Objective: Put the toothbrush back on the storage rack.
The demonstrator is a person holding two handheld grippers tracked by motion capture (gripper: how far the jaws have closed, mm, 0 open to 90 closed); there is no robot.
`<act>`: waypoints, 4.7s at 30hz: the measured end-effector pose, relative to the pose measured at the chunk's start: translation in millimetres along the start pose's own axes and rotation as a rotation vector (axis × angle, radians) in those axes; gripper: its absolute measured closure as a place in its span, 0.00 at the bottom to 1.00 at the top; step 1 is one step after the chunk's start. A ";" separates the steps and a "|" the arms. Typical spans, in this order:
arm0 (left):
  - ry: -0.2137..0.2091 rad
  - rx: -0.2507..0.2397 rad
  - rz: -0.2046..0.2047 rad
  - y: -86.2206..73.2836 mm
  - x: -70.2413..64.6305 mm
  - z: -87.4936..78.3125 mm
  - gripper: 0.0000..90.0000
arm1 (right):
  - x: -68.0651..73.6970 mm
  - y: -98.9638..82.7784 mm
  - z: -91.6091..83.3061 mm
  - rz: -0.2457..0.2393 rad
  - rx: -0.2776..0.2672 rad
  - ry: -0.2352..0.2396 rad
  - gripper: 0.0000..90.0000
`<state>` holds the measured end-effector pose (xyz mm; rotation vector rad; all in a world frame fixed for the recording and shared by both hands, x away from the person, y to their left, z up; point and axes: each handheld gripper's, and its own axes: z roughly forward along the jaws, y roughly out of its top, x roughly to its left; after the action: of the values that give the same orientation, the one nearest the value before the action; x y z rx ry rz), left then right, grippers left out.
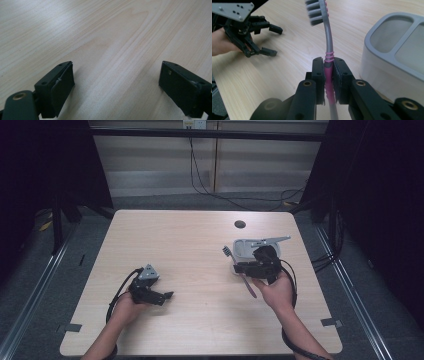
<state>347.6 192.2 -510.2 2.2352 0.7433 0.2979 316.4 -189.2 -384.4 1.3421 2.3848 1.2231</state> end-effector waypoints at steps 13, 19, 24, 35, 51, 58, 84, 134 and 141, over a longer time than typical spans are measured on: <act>0.000 0.000 -0.004 -0.1 -0.3 0.0 0.14 | -2.5 10.1 -6.8 0.014 -0.047 0.012 0.89; 0.001 -0.001 -0.003 0.0 -0.2 0.0 0.14 | -3.8 15.4 -9.8 0.017 -0.076 0.013 0.89; 0.001 0.000 -0.003 -0.1 -0.2 0.0 0.14 | -5.8 19.3 -14.0 0.026 -0.114 0.019 0.89; 0.000 0.000 -0.004 -0.1 -0.3 0.0 0.14 | -11.4 26.4 -26.5 0.036 -0.168 0.010 0.89; 0.001 -0.003 -0.007 -0.1 -0.6 0.2 0.14 | -28.8 36.0 -46.6 0.073 -0.254 -0.004 0.89; 0.000 -0.002 -0.008 -0.1 -0.6 0.2 0.14 | -33.1 40.1 -49.6 0.083 -0.284 -0.016 0.89; 0.000 -0.003 -0.008 -0.1 -0.6 0.2 0.14 | -39.8 53.0 -44.2 0.079 -0.355 -0.042 0.89; 0.002 -0.003 -0.010 -0.3 -0.8 0.1 0.14 | -89.1 41.6 -50.8 0.117 -0.395 -0.190 0.89; 0.002 -0.003 -0.009 -0.3 -0.9 0.0 0.14 | -90.8 41.5 -50.2 0.116 -0.393 -0.201 0.89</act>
<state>346.8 191.8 -510.4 2.2287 0.7539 0.2967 373.0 -276.8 -344.5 1.4080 1.8344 1.4178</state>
